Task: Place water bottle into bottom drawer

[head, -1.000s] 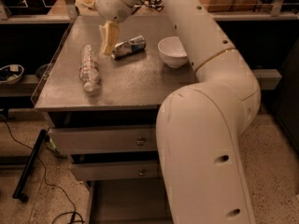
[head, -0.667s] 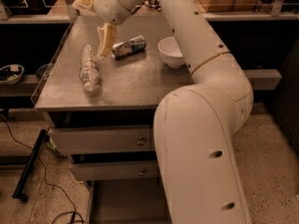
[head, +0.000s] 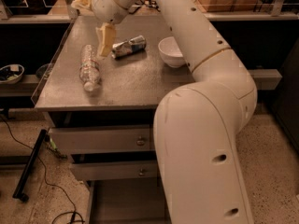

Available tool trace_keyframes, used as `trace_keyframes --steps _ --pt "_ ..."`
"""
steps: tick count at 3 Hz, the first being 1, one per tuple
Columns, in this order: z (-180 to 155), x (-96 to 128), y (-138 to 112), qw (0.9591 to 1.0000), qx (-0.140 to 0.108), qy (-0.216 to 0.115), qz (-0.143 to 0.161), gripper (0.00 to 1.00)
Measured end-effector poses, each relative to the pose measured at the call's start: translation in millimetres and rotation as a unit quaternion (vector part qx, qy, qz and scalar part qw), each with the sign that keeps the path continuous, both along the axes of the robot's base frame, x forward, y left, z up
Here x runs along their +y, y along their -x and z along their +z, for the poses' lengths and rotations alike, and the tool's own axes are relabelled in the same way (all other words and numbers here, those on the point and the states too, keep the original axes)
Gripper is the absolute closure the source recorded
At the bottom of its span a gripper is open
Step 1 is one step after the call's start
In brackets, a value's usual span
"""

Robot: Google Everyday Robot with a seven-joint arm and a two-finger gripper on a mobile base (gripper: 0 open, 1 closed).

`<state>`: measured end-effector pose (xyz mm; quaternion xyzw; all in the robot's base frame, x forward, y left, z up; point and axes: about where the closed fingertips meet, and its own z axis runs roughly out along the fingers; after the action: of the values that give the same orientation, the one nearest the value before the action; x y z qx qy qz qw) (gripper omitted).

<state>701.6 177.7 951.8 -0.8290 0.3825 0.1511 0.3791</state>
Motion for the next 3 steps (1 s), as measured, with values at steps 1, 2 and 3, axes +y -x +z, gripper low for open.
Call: trace_keyframes --steps 1,2,3 --pt "2.1 1.3 -4.0 0.9993 -0.030 0.023 -0.002 0.00" --pt "-5.4 8.5 -2.6 0.9980 -0.044 0.045 -0.001 0.00" --pt "-7.8 10.2 -2.1 0.9978 -0.045 0.048 0.000 0.00"
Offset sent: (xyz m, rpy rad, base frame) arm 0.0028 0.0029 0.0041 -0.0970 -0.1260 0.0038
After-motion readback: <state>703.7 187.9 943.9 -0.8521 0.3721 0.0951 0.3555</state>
